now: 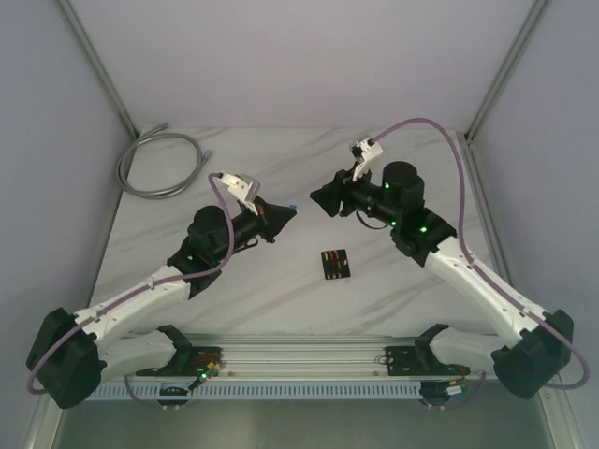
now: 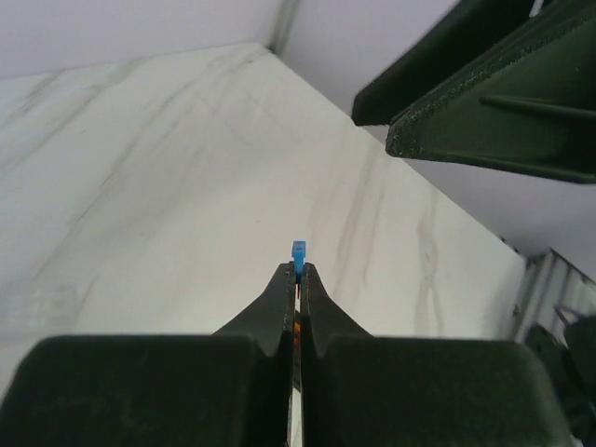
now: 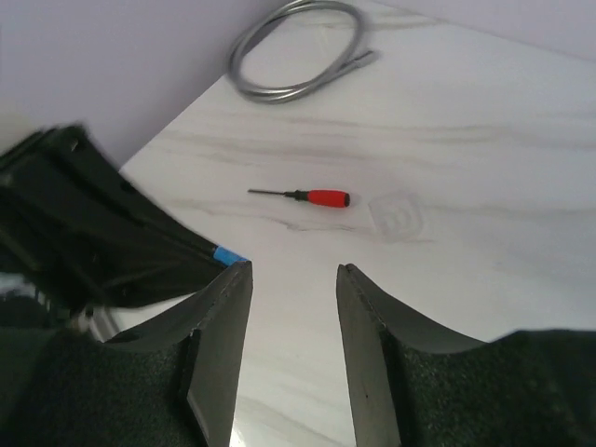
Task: Snap on the fuse box
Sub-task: Pick up the fuse from the center of the board.
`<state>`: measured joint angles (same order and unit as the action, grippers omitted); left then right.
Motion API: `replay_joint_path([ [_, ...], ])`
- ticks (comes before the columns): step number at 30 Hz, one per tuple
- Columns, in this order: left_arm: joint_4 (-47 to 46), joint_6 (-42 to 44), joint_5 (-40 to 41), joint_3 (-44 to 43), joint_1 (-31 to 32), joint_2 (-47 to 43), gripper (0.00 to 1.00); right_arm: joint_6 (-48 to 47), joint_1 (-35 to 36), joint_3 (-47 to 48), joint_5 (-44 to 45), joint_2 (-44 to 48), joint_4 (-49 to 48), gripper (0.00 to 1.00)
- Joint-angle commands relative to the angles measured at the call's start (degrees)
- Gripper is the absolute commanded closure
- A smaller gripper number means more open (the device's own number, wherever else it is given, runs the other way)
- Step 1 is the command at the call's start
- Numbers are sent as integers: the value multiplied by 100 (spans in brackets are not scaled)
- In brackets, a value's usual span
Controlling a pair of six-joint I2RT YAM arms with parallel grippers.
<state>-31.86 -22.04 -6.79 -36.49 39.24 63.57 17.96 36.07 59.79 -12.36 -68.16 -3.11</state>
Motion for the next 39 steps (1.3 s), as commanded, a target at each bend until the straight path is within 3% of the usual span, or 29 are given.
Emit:
replay_joint_path([
  [1, 395, 565, -1376, -436, -44, -216, 100, -1453, -238, 349, -2007, 414, 364, 52],
  [9, 646, 557, -2901, -1069, -40, -126, 100, -2160, -297, 847, -3439, 256, 1042, 59],
  [24, 277, 319, -3227, -1087, -37, -108, 100, -2543, -390, 969, -4107, 242, 1433, 71],
  [36, 88, 202, -3455, -1088, -31, -40, 100, -2751, -492, 1093, -4824, 46, 1738, 100],
  [39, 75, 186, -3420, -1097, -33, -5, 100, -2848, -488, 1151, -4843, 15, 1921, 100],
])
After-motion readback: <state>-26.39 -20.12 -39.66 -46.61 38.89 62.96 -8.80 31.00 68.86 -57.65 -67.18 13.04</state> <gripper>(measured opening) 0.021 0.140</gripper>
